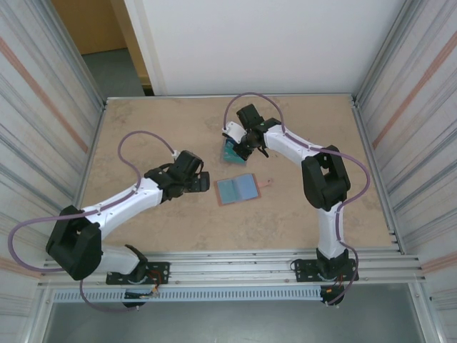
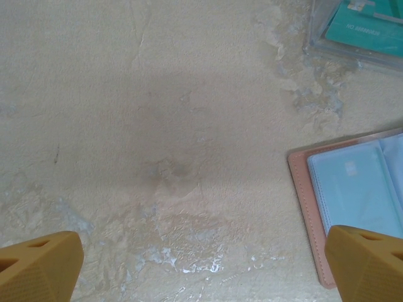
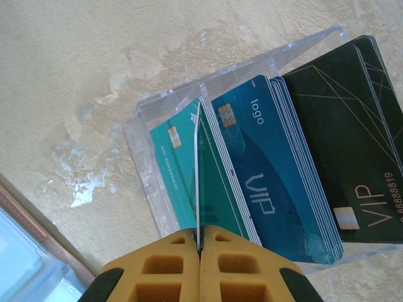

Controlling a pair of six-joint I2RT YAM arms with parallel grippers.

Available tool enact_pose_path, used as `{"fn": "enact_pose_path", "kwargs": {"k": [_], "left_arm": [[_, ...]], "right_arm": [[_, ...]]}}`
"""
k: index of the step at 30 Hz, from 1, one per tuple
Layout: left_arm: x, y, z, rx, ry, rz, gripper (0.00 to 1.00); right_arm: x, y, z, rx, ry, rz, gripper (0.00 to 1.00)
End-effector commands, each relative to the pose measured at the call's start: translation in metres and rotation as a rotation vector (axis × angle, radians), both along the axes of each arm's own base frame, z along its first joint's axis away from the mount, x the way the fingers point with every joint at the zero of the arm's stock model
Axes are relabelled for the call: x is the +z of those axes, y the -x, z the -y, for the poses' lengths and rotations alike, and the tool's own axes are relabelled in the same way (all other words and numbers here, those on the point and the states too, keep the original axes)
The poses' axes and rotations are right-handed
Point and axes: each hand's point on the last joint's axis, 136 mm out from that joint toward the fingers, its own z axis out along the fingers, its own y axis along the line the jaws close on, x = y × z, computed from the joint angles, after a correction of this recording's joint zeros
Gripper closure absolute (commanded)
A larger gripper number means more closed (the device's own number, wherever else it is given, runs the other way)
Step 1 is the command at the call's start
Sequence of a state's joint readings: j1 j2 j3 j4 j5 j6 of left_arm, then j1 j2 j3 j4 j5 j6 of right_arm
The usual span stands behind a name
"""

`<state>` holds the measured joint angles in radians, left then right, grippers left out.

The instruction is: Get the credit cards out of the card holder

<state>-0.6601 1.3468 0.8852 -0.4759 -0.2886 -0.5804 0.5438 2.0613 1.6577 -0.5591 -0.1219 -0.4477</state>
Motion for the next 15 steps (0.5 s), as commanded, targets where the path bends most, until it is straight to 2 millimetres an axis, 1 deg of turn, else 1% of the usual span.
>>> {"fn": "enact_pose_path", "kwargs": {"k": [1,9,11,13,15], "left_arm": [[0.0023,0.0005,-0.0073,0.021,-0.005,0.005,0.01],[0.0013,-0.0002,-0.0077,0.023,-0.003,0.001,0.01],[0.0012,-0.0003,-0.0071,0.022,-0.001,0.0,0.01],[0.0006,-0.0006,-0.0069,0.023,-0.002,-0.002,0.01],[-0.0001,-0.0009,-0.007,0.023,-0.003,-0.005,0.01]], "right_arm": [[-0.0034,0.003,-0.0048,0.035,0.01,-0.025,0.92],[-0.003,-0.0052,-0.0031,0.027,0.031,0.0,0.88],[-0.0042,-0.0043,-0.0035,0.037,0.033,-0.002,0.88],[-0.0056,-0.0003,-0.0049,0.063,0.029,-0.015,0.92],[-0.0065,0.0021,-0.006,0.082,0.03,-0.021,0.94]]}}
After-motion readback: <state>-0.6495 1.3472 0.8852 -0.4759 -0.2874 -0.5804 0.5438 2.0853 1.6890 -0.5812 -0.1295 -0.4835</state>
